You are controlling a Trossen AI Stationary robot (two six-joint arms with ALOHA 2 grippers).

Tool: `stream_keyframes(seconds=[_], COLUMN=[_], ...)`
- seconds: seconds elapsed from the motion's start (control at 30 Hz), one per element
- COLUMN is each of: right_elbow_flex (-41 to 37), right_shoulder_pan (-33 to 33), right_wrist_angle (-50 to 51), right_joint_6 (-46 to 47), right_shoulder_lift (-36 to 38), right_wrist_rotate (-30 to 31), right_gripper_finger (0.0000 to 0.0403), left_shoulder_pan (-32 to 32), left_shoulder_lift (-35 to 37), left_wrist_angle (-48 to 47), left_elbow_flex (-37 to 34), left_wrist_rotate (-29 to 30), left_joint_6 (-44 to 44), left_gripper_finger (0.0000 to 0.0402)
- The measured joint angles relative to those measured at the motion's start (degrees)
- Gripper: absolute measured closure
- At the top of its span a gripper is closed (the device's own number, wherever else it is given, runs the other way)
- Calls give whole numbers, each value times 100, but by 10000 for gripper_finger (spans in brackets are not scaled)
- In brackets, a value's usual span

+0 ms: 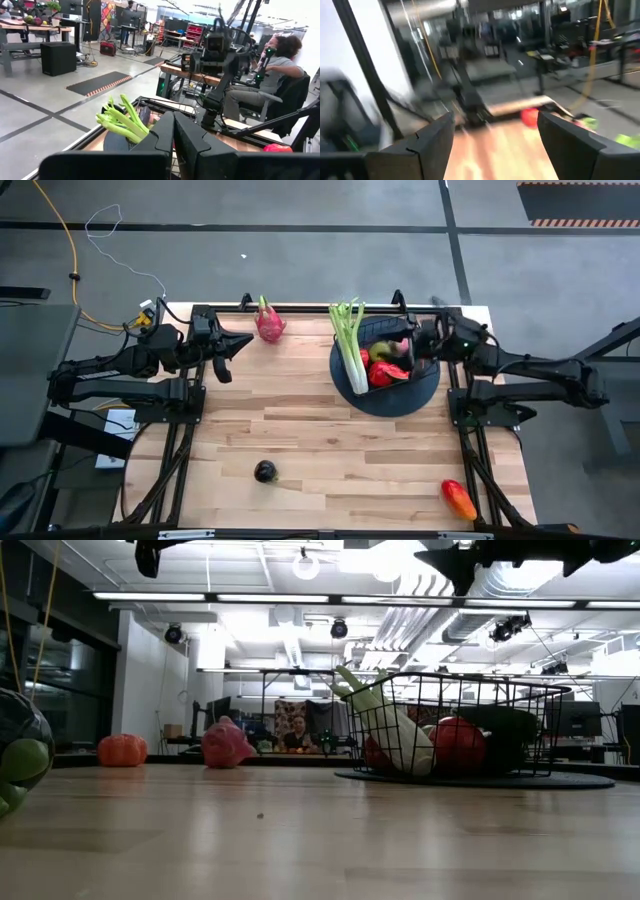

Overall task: Build produce basket
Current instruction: Put the pumpkin into the wire basket

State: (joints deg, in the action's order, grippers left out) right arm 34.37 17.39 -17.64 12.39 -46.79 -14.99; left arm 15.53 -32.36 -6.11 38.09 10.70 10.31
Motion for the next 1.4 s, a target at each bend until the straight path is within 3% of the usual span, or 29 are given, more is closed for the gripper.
stream_keyframes(seconds=[0.17,0.3,0.67,0.83,1.1,1.23,1.4], right_elbow_flex=[150,157,159,159,159,159,159], right_shoulder_pan=[-455,-534,-534,-534,-534,-534,-532], right_wrist_angle=[1114,1148,1052,1052,1052,1006,945], right_joint_6=[-1586,-1583,-1389,-1391,-1389,-1245,-1230], right_shoulder_lift=[-10,-10,-10,-10,-10,-10,-8], right_wrist_rotate=[833,1092,978,974,954,947,507], right_gripper_finger=[128,128,144,205,386,382,400], left_shoulder_pan=[0,0,0,0,0,1,0], left_shoulder_lift=[0,0,-35,-81,-158,-192,-205], left_wrist_angle=[0,-7,-39,-59,-56,-59,-61], left_elbow_flex=[0,0,0,0,0,0,0], left_wrist_rotate=[-2,-4,-7,-15,32,43,42], left_joint_6=[0,0,-5,-51,-105,-106,-105], left_gripper_finger=[401,401,395,389,373,363,352])
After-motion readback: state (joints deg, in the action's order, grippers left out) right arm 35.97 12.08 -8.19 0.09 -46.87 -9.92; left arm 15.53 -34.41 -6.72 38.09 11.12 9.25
